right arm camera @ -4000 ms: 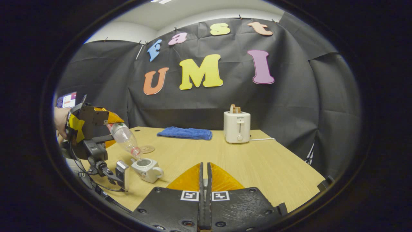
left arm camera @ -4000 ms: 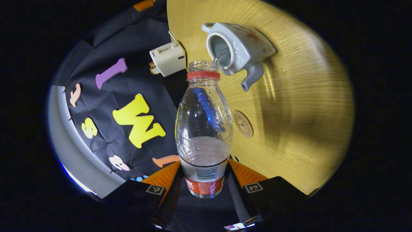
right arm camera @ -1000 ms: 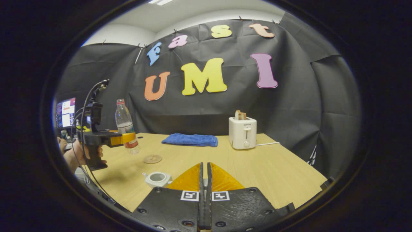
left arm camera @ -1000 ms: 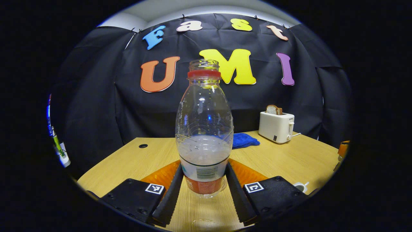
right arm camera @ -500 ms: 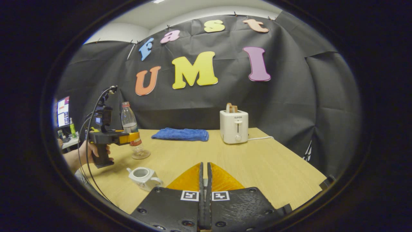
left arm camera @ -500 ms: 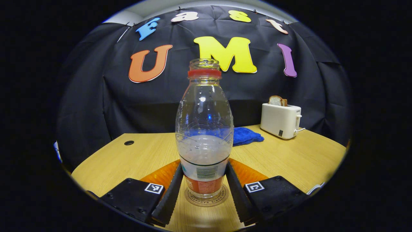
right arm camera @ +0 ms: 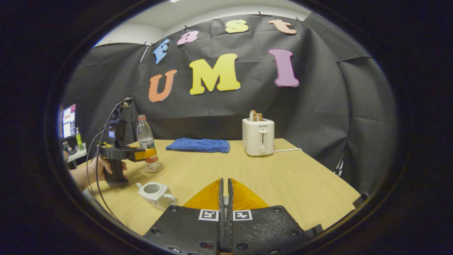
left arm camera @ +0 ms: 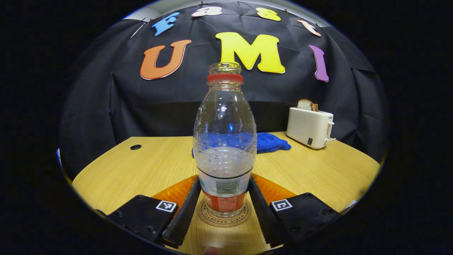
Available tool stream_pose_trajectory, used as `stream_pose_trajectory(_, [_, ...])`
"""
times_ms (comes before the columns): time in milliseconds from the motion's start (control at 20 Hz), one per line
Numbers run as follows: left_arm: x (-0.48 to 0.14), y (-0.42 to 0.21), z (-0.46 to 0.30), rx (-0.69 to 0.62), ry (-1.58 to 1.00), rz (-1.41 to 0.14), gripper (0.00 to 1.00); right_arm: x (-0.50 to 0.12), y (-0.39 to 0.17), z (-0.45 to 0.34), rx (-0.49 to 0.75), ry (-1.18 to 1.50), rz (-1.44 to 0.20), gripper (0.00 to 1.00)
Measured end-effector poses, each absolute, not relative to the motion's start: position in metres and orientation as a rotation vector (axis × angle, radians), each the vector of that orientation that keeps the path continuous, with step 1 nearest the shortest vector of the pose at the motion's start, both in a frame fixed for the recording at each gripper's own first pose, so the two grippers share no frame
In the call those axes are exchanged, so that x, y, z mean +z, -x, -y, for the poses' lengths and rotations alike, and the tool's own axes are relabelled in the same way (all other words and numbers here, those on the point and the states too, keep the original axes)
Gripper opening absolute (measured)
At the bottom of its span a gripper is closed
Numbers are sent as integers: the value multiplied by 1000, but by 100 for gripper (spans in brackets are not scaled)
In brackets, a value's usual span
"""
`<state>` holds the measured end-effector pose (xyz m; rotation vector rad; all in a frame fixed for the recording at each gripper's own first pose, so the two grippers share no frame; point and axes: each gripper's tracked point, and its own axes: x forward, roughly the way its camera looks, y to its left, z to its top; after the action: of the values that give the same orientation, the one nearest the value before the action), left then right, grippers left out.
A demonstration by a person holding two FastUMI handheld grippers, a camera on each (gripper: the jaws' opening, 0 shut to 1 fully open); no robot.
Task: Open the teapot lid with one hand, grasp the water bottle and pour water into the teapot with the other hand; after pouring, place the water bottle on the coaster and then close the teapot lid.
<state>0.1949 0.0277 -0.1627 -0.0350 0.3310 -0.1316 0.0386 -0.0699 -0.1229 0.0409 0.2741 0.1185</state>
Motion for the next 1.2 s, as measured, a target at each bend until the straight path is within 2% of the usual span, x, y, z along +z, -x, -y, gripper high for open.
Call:
stream_pose_trajectory(50, [-163, -195, -28, -128, 34, -330, 92, -123, -39, 70, 118, -40, -273, 0])
stream_pose_trajectory(100, [-163, -195, -29, -127, 36, -330, 88, -123, -38, 71, 116, -41, -273, 0])
stream_pose_trajectory(250, [-159, -191, -30, -128, 44, -325, 99, -122, -37, 69, 119, -42, -272, 0])
stream_pose_trajectory(500, [-163, -173, -34, -120, 53, -387, 99, -115, -36, 57, 141, -36, -259, 0])
stream_pose_trajectory(750, [-156, -125, -61, -76, 95, -443, 100, -106, -39, 22, 207, -7, -241, 0])
stream_pose_trajectory(1200, [-102, -35, -129, 72, 33, -299, 99, -113, -57, -75, 414, 20, -237, 0])
